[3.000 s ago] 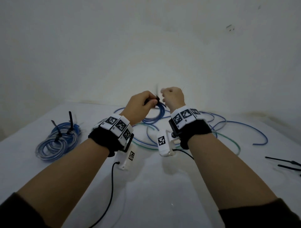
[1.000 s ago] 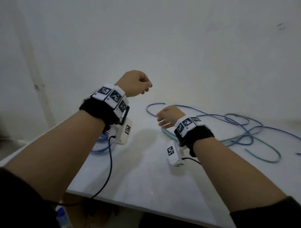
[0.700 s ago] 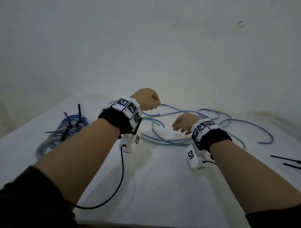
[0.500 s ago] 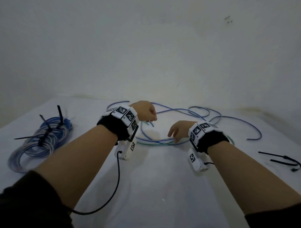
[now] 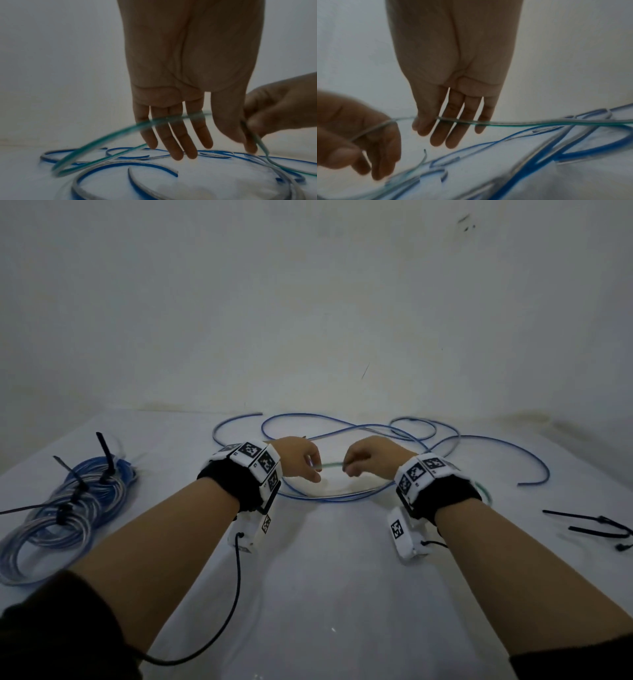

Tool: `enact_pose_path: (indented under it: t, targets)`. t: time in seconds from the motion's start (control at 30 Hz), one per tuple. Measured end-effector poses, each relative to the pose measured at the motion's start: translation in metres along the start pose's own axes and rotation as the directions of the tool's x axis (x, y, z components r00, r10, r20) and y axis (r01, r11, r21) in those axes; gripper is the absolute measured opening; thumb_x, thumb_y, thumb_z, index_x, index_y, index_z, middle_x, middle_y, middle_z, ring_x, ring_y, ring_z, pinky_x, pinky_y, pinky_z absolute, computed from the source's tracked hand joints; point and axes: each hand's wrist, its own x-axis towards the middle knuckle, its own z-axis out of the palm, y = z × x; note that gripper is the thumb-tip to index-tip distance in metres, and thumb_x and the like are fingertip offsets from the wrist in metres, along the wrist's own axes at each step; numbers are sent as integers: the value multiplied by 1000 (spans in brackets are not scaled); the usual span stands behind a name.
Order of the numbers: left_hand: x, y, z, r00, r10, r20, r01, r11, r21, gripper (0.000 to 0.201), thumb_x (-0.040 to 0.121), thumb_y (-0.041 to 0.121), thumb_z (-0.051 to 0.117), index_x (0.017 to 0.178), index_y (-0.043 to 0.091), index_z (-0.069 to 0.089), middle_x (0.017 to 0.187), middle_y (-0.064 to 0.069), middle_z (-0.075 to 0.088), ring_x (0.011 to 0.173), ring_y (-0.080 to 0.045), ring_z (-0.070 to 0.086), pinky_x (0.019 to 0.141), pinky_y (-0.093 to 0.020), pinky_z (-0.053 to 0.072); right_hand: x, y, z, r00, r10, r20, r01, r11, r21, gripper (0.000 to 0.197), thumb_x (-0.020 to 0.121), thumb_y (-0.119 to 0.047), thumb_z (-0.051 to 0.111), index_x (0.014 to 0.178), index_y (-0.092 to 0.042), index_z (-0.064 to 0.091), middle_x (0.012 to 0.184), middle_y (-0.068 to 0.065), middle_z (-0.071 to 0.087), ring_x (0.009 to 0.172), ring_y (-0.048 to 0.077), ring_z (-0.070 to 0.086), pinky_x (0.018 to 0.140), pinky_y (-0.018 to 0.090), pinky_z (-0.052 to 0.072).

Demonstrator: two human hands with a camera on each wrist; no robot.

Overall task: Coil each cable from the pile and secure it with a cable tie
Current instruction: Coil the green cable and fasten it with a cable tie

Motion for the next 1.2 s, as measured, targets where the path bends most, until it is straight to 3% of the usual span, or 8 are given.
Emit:
enact_pose_path:
  t: [0.1, 0.23, 0.33, 0.43, 0.57, 0.83, 1.0, 1.2]
  targets:
    - [3, -8, 0, 997, 16, -73, -25, 991, -128, 25, 94, 29, 51, 97, 9, 64, 88, 1, 65, 88, -17, 61, 85, -28, 45, 0, -1, -12, 975, -1, -222, 81, 933, 350, 8, 86, -2, 61, 91, 0, 68, 76, 10, 67, 72, 19, 62, 79, 27, 51]
    - [-1, -22, -8, 967, -33, -251, -92, 879, -468, 30, 98, 32, 42, 78, 15, 56, 68, 0, 61, 61, -11, 60, 72, -26, 46, 5, 3, -25, 872, 106, -477, 119, 901, 417, 10, 89, -3, 58, 91, 2, 66, 77, 15, 68, 63, 8, 62, 82, 34, 52]
    - [-6, -28, -17, 939, -33, -342, -163, 833, -528, 36, 100, 23, 38, 71, 17, 58, 61, -1, 51, 49, -6, 46, 60, -25, 38, 7, 7, -28, 808, 123, -577, 57, 957, 283, 19, 89, -10, 60, 107, -6, 65, 105, 16, 68, 86, 14, 60, 88, 26, 46]
    - [-9, -17, -27, 913, 20, -407, -215, 872, -439, 36, 100, 21, 39, 69, 22, 58, 61, 3, 48, 54, -10, 41, 56, -22, 34, 11, -3, -21, 836, -145, -529, 128, 989, -68, 52, 87, -23, 65, 135, -20, 48, 132, 7, 55, 120, 22, 50, 105, 34, 35]
    - [-9, 1, -39, 853, 28, -522, -307, 834, -458, 32, 99, 26, 42, 75, 20, 61, 60, 5, 51, 49, -1, 44, 55, -16, 36, 20, -30, -12, 737, -304, -603, 266, 952, -154, 26, 92, -18, 53, 114, -11, 65, 105, 10, 69, 98, 29, 62, 90, 45, 45]
    - [-29, -10, -40, 978, 65, -200, -199, 593, -781, 30, 102, 24, 33, 94, 15, 60, 90, -3, 63, 84, -16, 62, 92, -35, 46, 20, -34, -43, 623, 195, -757, 170, 912, 374, 25, 98, -17, 44, 97, -3, 65, 79, 10, 65, 75, 19, 58, 64, 7, 39]
    - [-40, -1, -41, 978, 178, -107, -166, 358, -919, 46, 100, 38, 23, 99, 11, 60, 100, -7, 69, 100, -24, 64, 95, -36, 47, 22, -34, -39, 653, 292, -699, 39, 908, 416, 28, 98, -16, 41, 95, 0, 64, 63, 4, 59, 56, 18, 55, 53, 14, 41]
    - [-45, -2, -40, 977, 140, -164, -198, 288, -937, 34, 102, 20, 25, 84, 9, 52, 60, 0, 53, 61, -18, 62, 86, -42, 49, 20, -26, -39, 682, 466, -564, -116, 830, 545, 25, 98, -14, 41, 108, 1, 59, 90, 18, 66, 66, 28, 64, 57, 29, 55]
